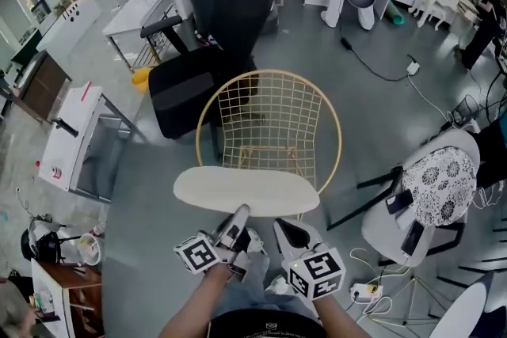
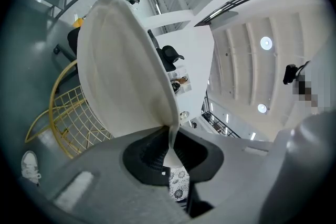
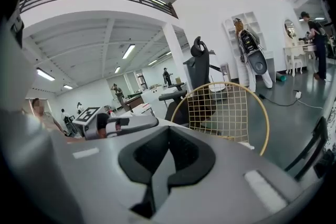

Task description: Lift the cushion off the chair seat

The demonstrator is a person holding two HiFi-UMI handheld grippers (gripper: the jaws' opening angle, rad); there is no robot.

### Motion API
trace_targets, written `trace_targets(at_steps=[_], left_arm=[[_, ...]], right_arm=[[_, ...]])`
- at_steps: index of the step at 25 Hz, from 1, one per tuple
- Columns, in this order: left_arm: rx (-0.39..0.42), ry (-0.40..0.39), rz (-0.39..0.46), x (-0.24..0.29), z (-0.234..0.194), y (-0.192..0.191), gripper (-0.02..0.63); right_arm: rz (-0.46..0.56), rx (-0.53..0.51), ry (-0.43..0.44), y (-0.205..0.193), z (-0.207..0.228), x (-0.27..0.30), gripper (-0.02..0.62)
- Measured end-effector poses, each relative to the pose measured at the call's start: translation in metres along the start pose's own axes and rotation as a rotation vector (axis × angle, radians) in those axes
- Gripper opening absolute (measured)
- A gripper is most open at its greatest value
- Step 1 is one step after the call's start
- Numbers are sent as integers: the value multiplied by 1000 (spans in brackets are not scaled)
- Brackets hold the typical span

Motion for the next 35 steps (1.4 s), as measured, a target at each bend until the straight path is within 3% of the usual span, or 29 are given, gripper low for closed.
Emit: trace_targets(at_steps=[6,10,14,18,24,28,31,35], left_arm=[[50,55,39,-28,30,10,29],[25,63,87,-41,54,3,29],[90,87,96,-53,73,2,29],[105,73,113,-53,90,-3,29],[104,72,94,-52,100,-13,28],[97,27,104,-47,107,-16,29],[105,72,85,-50,104,-19,29],[104,75,82,-50,103,-19,29]], right_arm=[[54,-24,13,7,-19,-22,-3],[130,-6,17,12,-25,-47,-3],[152,-31,11,12,-31,-62,-3],[170,-81,-3,16,-36,-75,-3],[184,-90,-11,16,-37,-85,-3],[181,-104,-11,14,-38,-89,-3],[189,-114,-4,14,-38,-90,-3],[191,-117,-1,14,-38,-90,-3]])
Point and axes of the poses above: the fingertips, and each gripper's own axes: x forward along the fingers, z to its right, y out of its top, the point moved 3 cm from there along -x, backward along the fingers, and after that the axes turned 11 degrees about x, right-handed, at the moved point
